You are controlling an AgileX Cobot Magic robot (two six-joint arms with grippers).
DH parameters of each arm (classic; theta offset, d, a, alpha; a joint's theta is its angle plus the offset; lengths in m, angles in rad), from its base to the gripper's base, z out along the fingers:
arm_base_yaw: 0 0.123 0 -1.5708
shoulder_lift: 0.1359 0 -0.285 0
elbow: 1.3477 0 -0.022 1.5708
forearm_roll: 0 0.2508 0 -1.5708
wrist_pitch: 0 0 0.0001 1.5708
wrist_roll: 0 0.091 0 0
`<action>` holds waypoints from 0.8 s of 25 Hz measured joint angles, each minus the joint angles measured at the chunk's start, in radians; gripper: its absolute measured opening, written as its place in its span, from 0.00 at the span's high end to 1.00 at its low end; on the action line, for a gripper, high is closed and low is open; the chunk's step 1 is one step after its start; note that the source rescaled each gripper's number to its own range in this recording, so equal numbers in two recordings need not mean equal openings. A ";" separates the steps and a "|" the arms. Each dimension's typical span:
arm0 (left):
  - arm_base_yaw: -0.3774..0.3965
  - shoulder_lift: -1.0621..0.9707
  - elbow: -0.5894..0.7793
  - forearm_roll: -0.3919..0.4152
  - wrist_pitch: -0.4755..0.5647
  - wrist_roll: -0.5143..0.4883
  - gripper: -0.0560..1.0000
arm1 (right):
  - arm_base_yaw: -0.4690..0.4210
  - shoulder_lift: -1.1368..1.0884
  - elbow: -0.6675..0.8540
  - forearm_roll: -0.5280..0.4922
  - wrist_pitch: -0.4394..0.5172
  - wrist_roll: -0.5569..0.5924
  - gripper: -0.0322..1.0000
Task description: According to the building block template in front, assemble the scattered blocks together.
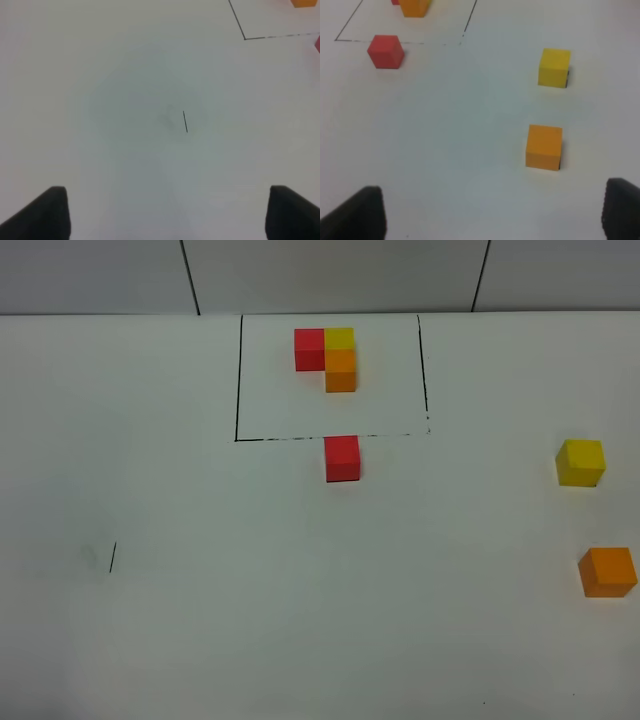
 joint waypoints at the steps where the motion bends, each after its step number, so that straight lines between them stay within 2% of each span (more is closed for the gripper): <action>1: 0.000 0.000 0.000 0.000 0.000 0.000 0.24 | 0.000 0.000 0.000 0.000 0.000 0.000 0.25; 20: -0.007 0.000 0.000 -0.002 0.000 -0.001 0.24 | 0.000 0.000 0.000 0.000 0.000 0.008 0.25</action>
